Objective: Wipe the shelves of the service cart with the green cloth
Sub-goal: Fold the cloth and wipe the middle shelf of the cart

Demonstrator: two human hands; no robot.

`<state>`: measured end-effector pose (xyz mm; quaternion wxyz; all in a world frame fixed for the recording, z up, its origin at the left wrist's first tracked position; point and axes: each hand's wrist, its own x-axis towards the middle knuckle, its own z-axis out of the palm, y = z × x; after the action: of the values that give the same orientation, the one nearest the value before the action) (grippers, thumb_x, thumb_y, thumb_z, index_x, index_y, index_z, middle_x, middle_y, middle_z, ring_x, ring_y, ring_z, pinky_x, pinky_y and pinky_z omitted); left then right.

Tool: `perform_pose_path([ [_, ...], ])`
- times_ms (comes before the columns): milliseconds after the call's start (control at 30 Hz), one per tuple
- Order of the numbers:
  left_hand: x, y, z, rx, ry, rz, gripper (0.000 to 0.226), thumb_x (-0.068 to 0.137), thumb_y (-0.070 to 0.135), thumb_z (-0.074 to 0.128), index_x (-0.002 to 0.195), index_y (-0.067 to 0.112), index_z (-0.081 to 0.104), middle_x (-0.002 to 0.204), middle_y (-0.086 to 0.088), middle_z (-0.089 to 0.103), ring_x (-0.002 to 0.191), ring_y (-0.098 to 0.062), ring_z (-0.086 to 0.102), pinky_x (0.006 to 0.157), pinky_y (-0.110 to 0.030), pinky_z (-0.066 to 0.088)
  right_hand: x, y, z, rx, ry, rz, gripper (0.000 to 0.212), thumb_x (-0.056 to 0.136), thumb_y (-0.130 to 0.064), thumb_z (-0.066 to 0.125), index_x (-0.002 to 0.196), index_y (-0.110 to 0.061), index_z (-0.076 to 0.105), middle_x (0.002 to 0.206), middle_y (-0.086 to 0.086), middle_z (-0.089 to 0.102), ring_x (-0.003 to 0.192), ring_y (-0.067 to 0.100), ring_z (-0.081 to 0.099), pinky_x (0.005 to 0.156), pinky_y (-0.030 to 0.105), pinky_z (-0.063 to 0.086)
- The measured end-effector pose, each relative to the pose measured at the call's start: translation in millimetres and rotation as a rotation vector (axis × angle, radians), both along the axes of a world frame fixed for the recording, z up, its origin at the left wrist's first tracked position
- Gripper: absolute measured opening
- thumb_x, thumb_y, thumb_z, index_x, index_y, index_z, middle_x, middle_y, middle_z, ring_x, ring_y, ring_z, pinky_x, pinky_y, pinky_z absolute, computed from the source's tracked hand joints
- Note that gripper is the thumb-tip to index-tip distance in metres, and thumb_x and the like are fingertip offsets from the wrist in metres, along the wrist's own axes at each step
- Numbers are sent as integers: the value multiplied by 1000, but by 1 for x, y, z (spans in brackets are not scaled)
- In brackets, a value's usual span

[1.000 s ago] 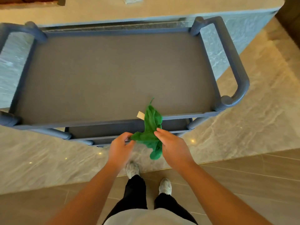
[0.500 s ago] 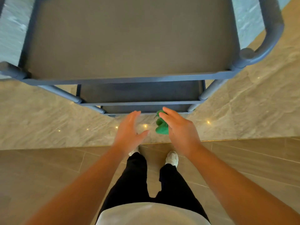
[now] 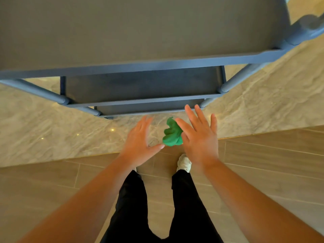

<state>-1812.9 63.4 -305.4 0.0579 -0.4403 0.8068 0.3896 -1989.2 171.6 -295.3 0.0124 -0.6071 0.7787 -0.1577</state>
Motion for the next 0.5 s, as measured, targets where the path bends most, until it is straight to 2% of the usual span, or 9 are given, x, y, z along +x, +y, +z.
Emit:
perform_pose_path([
  [133, 13, -24, -33, -29, -10, -35, 110, 77, 55, 77, 159, 26, 9, 167, 0, 6, 153, -17, 7, 122, -40, 10, 17, -26, -25, -156, -184, -121, 36, 94, -14, 45, 124, -15, 66, 151, 16, 45, 142, 37, 37, 112, 62, 28],
  [233, 13, -43, -68, -40, -1, -41, 116, 72, 60, 79, 159, 22, 11, 167, -4, 9, 153, -19, 8, 124, -41, 11, 29, -53, -42, -287, -330, -180, 38, 93, -13, 50, 129, -12, 63, 151, 17, 42, 135, 33, 44, 107, 47, 38],
  [300, 6, -54, -89, -49, 36, -30, 116, 67, 67, 74, 158, 23, 18, 166, -4, 17, 153, -20, 11, 123, -45, 17, 35, -71, -50, -289, -376, -192, 45, 89, -19, 55, 134, -14, 58, 146, 18, 47, 127, 29, 50, 103, 45, 42],
  [367, -1, -65, -106, -41, 120, 17, 101, 67, 66, 71, 152, 26, 32, 158, 1, 33, 148, -21, 27, 119, -47, 29, 39, -88, -58, -269, -420, -207, 54, 84, -29, 58, 136, -12, 58, 128, 12, 60, 113, 21, 55, 96, 46, 46],
  [433, -9, -77, -125, -18, 237, 99, 82, 75, 56, 74, 145, 27, 42, 149, 4, 46, 140, -19, 41, 114, -47, 37, 40, -103, -67, -257, -447, -225, 60, 81, -38, 58, 135, -11, 60, 98, 0, 68, 92, 13, 60, 93, 41, 43],
  [500, -12, -88, -142, -45, 278, 92, 78, 81, 58, 68, 148, 26, 42, 153, 6, 43, 147, -14, 31, 120, -42, 28, 38, -118, -81, -266, -475, -214, 61, 81, -41, 56, 135, -13, 60, 76, -8, 68, 76, 7, 61, 101, 39, 39],
])
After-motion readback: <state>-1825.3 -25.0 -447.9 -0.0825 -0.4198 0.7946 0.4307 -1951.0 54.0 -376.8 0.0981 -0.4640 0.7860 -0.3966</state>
